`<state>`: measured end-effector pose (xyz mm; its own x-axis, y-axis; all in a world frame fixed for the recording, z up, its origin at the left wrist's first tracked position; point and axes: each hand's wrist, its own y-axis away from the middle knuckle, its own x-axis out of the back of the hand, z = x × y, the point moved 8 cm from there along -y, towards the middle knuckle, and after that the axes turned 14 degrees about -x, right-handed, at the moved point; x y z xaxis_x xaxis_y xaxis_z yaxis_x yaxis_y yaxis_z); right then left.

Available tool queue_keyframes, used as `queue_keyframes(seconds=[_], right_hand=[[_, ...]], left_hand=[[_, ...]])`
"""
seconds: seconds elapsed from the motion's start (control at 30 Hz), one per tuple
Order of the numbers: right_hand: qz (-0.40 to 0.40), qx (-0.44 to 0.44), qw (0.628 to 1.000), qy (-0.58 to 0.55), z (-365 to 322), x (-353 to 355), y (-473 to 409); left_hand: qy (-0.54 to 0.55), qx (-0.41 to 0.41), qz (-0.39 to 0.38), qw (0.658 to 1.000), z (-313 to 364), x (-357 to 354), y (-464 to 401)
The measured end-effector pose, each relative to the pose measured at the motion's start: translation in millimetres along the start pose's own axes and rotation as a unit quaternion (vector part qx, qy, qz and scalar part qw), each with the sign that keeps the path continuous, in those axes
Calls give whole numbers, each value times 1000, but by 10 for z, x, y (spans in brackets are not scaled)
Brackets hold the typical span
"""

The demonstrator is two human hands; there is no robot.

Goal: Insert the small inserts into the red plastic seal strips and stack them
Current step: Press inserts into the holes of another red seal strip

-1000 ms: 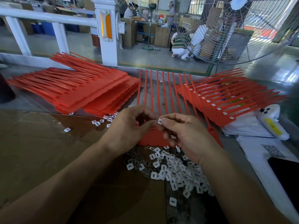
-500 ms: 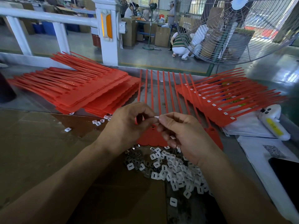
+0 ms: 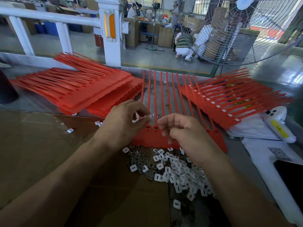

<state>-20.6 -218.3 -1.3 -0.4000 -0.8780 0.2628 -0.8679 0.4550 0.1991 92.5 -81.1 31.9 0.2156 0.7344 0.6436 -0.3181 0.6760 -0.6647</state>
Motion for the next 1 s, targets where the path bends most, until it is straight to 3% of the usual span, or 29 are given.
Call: queue_keyframes(seconds=[0.17,0.27,0.43,0.83,1.0], right_hand=[[39,-2,999,1,16,54,-10],[49,-24,991,-126,47,123,-52],[22,-81,943,-321,142,143,-105],[5,-109,929,-354,134,52,-44],[-16,-128,913,-386,125,16,-34]], left_hand=[[-53,106,-78,990,-287,-22,76],[-57,132,-108,984,-301,-32,96],[-57,166,-124,977,-306,-48,120],[-36,185,-91,978,-353,0,141],[-51,165,-110,979,-332,-27,137]])
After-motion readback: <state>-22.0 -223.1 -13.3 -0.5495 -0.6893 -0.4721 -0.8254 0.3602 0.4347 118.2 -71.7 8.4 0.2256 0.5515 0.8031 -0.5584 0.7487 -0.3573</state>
